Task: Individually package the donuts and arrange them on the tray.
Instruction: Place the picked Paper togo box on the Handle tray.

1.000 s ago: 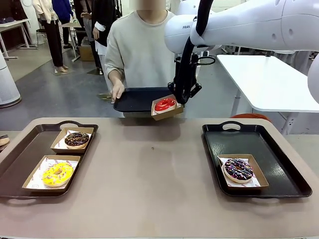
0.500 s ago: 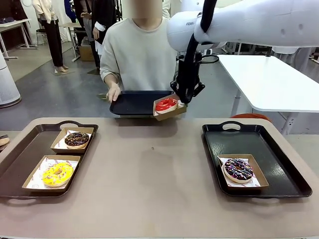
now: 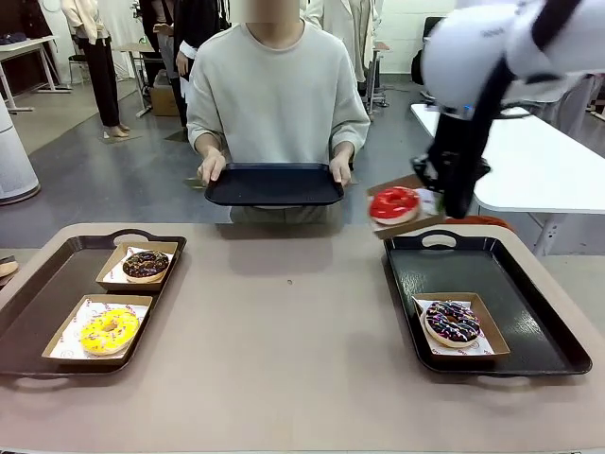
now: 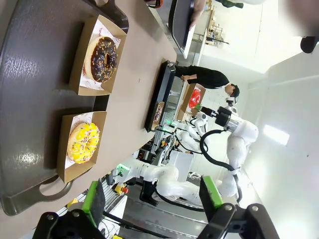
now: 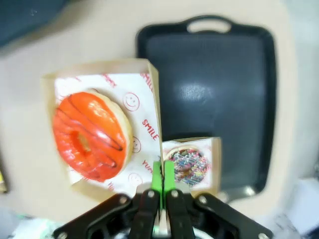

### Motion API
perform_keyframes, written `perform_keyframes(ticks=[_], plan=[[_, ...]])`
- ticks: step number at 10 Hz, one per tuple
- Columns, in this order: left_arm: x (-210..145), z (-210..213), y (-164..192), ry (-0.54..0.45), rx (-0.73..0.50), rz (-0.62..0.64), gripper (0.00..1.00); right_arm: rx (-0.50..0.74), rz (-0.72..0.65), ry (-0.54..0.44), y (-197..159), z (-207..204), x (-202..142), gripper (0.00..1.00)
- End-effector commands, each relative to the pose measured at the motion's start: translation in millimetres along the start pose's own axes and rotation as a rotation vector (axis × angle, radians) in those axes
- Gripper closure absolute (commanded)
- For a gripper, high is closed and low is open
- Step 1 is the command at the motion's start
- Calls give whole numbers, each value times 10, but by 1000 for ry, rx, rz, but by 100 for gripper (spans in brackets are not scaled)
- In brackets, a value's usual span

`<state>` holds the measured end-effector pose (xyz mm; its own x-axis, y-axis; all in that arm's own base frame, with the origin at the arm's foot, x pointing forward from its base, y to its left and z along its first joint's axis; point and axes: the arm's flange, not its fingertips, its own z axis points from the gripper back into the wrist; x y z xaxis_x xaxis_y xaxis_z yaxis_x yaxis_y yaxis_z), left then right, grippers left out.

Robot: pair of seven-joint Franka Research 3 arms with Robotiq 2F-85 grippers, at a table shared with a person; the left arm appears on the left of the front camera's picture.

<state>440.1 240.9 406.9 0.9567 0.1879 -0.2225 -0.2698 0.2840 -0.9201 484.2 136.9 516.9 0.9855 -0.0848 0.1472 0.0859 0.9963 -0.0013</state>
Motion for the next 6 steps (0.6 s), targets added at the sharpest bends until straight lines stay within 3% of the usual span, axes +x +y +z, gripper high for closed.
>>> perform_keyframes(ticks=[1,3,6], plan=[[-19,8,-14,3,3,-5,0,89,8,-41,-404,-346,159,99],[-19,8,-14,3,3,-5,0,112,-17,-26,-717,-623,345,99],[-19,8,-14,3,3,-5,0,178,57,42,-891,-1044,547,99]])
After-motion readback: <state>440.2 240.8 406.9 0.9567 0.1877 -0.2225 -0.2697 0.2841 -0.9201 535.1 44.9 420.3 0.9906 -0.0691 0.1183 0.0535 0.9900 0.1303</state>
